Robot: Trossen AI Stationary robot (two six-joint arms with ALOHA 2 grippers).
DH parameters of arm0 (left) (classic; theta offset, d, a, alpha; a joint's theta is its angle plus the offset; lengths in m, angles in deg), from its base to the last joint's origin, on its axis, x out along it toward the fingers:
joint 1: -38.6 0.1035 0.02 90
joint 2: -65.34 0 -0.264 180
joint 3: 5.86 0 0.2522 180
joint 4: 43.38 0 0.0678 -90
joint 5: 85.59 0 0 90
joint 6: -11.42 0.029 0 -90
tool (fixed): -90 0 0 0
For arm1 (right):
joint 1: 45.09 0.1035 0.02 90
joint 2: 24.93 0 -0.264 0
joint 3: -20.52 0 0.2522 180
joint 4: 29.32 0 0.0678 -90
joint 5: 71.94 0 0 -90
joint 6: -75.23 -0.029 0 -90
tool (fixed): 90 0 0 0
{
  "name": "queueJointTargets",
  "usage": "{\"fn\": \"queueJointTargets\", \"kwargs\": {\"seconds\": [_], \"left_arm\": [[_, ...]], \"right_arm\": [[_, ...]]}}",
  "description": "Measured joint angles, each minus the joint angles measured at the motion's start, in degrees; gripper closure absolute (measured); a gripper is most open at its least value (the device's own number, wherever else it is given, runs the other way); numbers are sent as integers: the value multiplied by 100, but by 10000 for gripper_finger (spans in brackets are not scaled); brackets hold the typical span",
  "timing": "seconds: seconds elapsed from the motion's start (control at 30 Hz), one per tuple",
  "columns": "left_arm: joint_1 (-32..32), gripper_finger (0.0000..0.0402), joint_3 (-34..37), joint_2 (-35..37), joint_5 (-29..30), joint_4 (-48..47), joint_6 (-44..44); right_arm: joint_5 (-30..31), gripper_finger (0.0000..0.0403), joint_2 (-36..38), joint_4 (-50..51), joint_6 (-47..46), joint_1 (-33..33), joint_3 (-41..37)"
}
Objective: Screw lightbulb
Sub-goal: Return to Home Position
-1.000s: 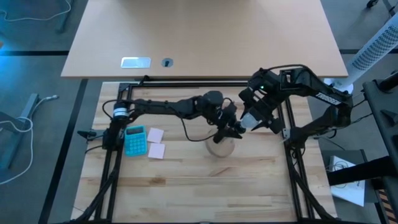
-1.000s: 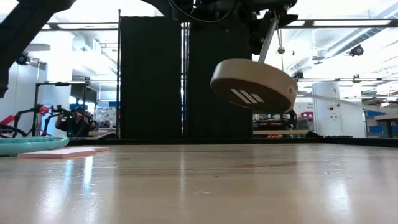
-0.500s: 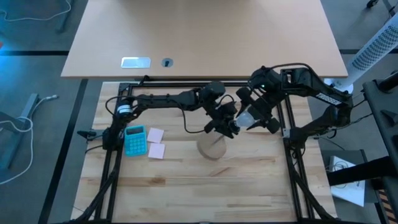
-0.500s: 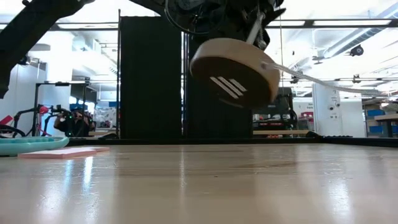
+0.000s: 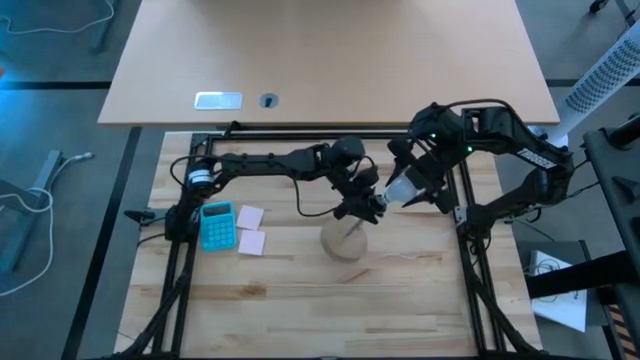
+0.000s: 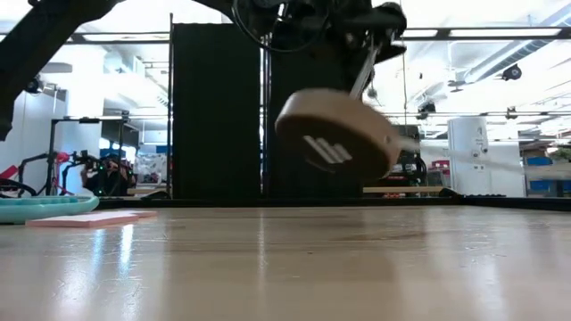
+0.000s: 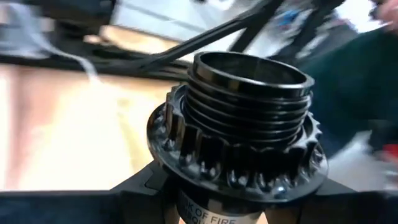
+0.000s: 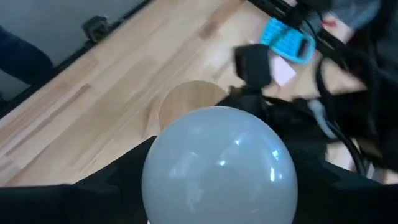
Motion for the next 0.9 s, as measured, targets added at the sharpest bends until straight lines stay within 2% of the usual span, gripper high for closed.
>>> {"fn": "queueJointTargets", "kwargs": {"seconds": [0.13,0.23,0.4,0.57,0.8,0.9], "left_arm": [[-132,247,1,334,1504,-708,713],[-371,247,3,500,2429,-492,1044],[-771,247,15,444,2658,277,901],[-1025,245,221,221,3475,1165,799],[-1207,243,1192,37,4667,3067,444],[-1159,242,1536,-135,4897,3565,430]], "right_arm": [[69,155,14,122,-312,-290,-55],[88,150,-9,116,-485,-611,-179],[418,147,-10,158,-543,-1288,-419],[676,155,-12,277,-582,-1940,-705],[1145,144,-249,244,-925,-2501,-1492],[1166,148,-345,245,-954,-2632,-1939]]}}
